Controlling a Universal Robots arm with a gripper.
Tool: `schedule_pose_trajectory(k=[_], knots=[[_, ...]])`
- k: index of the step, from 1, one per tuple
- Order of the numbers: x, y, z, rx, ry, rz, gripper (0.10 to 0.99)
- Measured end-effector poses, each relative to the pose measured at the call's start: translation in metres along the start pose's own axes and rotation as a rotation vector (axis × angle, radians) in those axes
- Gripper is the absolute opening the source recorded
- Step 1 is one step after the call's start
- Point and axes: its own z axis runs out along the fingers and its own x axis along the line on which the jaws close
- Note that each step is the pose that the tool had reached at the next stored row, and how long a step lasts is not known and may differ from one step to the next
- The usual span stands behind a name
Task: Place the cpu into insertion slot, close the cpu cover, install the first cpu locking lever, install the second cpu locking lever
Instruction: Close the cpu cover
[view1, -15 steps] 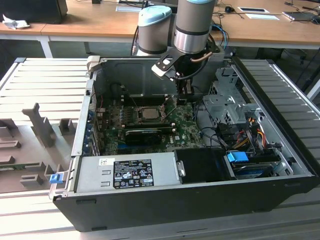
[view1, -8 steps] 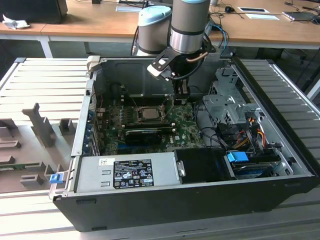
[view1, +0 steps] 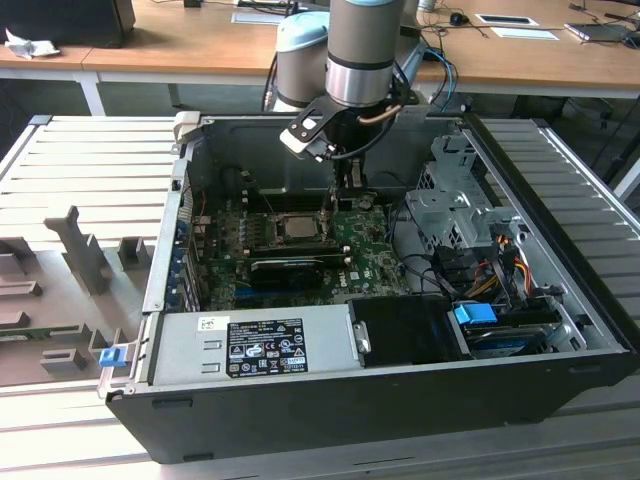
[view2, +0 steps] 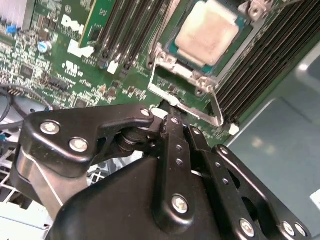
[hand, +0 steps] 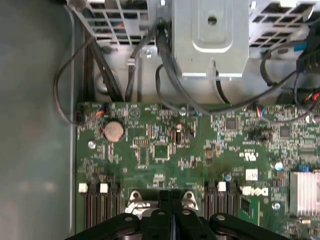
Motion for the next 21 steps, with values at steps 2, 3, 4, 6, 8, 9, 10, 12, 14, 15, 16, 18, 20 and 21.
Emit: schedule_pose_trajectory(k=[2, 3, 4, 6, 8, 9, 10, 12, 14, 15, 16, 18, 20, 21], knots=[[0.0, -0.0053, -0.0001, 0.0, 0.0, 0.0, 0.106], [0.0, -0.0071, -0.0002, 0.0, -0.0001, 0.0, 0.106], [0.0001, -0.0098, -0.0002, 0.0, 0.0001, 0.0, 0.106], [0.0001, -0.0157, -0.0002, 0.0, 0.0, 0.0, 0.106], [0.0002, -0.0208, 0.0025, 0.0, 0.0002, 0.0, 0.106], [0.0002, -0.022, 0.0044, 0.0, 0.0, 0.0, 0.106], [0.0002, -0.0227, 0.0061, 0.0, 0.0001, 0.0, 0.106], [0.0003, -0.024, 0.0113, 0.0, 0.0001, -0.004, 0.106], [0.0003, -0.0271, 0.0149, 0.0, 0.0005, -0.02, 0.106], [0.0003, -0.0294, 0.0155, 0.0, 0.0005, -0.026, 0.106], [0.0003, -0.031, 0.0157, 0.0, 0.0005, -0.027, 0.106], [0.0004, -0.0383, 0.0161, 0.0, 0.0008, -0.028, 0.106], [0.0005, -0.0448, 0.0166, 0.0, 0.0009, -0.028, 0.106], [0.0005, -0.047, 0.0168, 0.0, 0.0008, -0.028, 0.106]])
